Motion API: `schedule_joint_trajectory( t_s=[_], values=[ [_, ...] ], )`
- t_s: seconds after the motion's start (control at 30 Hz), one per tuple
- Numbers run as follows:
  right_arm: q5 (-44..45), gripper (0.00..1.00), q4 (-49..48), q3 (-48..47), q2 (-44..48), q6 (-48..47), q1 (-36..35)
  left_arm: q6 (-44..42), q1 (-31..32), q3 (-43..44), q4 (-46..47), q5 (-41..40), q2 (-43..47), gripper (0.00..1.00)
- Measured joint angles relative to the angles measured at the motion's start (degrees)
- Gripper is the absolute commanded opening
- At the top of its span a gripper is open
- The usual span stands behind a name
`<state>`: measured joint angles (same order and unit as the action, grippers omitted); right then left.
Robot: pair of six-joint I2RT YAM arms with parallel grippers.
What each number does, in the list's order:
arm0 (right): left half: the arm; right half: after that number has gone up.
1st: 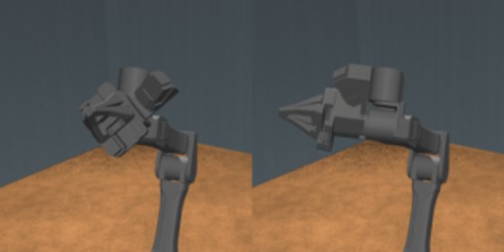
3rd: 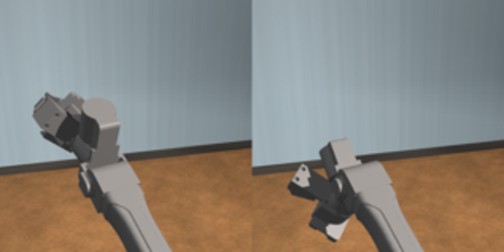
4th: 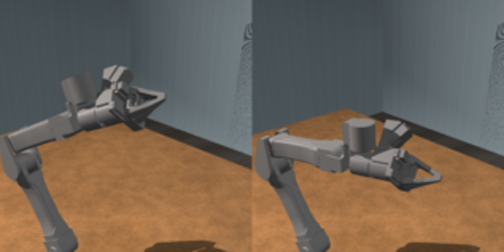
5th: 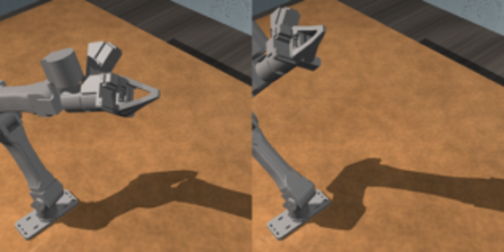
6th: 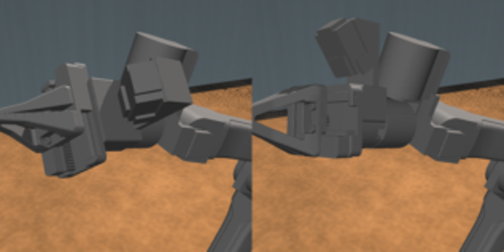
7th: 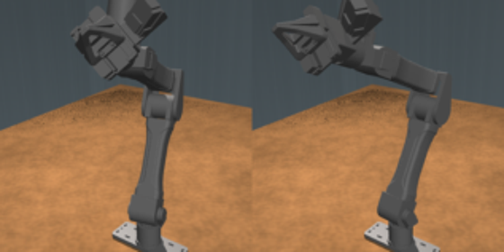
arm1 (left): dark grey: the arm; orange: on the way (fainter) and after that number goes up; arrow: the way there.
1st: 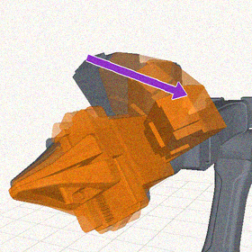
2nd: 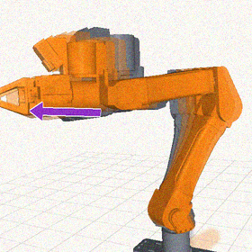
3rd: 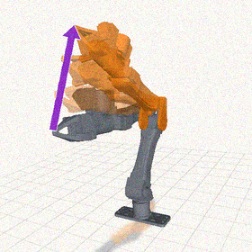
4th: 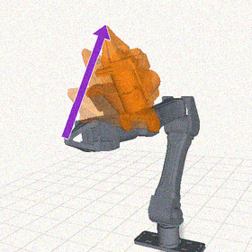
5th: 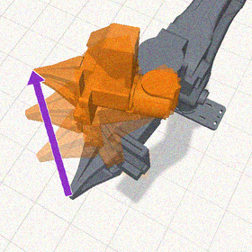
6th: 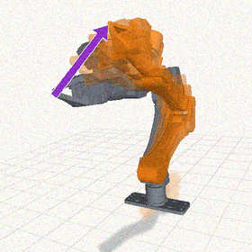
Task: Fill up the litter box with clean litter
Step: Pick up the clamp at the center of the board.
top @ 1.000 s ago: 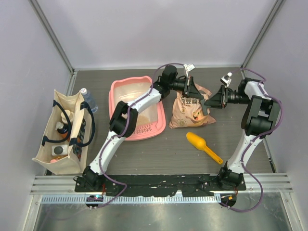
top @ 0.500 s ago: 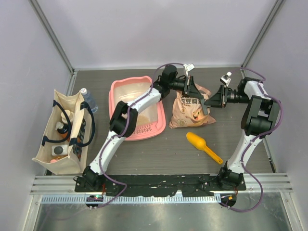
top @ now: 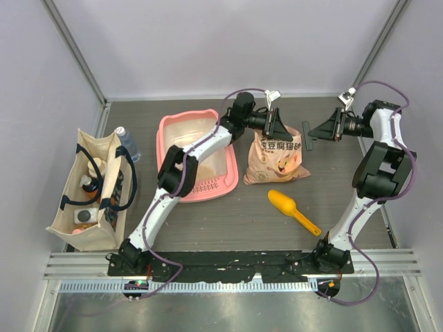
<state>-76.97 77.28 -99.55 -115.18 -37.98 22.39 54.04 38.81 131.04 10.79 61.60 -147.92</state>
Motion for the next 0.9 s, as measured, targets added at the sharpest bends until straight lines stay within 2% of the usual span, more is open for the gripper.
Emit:
schedule_joint_trajectory(
  t_s=[0.2,0.37,0.47,0.5,0.6,0.73,0.9],
  values=[
    [-0.98,0.01,0.04,-2.32,0.04,0.68,-0.09,-3.80,0.48,0.09,-0.46,-1.60,-0.07,0.33],
    [-0.63,0.02,-0.07,-6.54,0.04,0.87,-0.09,-7.06,0.94,0.09,-1.66,-3.58,-0.24,0.31],
    [0.68,0.01,-0.13,-8.41,0.04,-0.72,-0.50,-7.76,0.98,0.42,-1.62,-3.69,-0.35,0.38],
    [0.98,0.01,-0.22,-8.44,0.15,-1.33,-0.55,-7.80,1.01,0.68,-1.55,-3.52,-0.39,0.43],
    [1.18,0.01,-0.52,-6.29,1.03,-2.43,-0.70,-8.11,1.16,1.62,-1.14,-2.45,-0.46,0.46],
    [0.66,0.01,-2.58,-1.07,3.41,0.90,-1.73,-8.28,1.49,2.80,0.13,-1.60,-0.46,0.47],
    [-1.18,0.01,-3.82,-1.44,3.26,2.54,-5.81,-8.07,1.77,2.93,1.01,-1.51,-0.48,0.47]
  ],
)
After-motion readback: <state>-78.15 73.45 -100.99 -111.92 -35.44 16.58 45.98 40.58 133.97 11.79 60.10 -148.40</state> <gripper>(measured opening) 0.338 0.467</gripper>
